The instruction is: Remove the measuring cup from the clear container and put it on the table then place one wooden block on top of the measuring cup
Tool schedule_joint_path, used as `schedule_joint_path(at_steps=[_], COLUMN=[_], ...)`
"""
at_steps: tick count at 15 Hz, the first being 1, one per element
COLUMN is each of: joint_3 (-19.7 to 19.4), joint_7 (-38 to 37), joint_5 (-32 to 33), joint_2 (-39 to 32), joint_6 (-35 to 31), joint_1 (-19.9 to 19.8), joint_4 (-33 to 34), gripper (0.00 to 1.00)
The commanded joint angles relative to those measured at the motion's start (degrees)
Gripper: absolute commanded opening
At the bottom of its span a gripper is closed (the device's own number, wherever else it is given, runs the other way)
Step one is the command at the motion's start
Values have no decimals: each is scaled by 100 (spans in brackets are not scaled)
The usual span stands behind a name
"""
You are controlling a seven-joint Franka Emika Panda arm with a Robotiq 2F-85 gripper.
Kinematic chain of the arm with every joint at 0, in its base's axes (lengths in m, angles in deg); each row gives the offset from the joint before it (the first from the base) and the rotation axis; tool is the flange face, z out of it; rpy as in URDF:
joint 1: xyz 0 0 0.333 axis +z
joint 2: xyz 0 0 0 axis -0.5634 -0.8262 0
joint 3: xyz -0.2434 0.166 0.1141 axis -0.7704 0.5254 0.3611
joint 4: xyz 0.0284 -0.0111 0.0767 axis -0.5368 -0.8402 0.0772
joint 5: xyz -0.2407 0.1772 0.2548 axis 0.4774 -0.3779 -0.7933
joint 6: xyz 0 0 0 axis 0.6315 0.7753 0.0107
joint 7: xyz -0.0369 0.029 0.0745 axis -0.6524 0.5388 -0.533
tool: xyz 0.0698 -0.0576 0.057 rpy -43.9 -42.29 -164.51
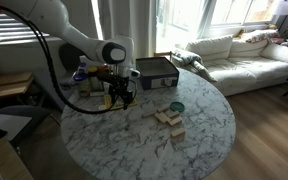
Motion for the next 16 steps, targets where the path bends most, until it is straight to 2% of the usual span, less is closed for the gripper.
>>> schedule_joint_path(at_steps=[1, 3, 4, 9, 10, 16], joint_3=[-8, -35, -66, -70, -207, -497], joint_7=[-325, -526, -310, -313, -716, -1874], joint_5=[-681, -979, -692, -714, -634, -994], joint_2=[-616, -835, -554, -598, -755, -1347], joint_6=[-432, -827, -610, -651, -852, -2118], joint_1=[-286, -398, -274, -271, -176, -341], joint_4=[545, 655, 421, 464, 583, 875], gripper=[100, 100, 100, 100, 100, 100])
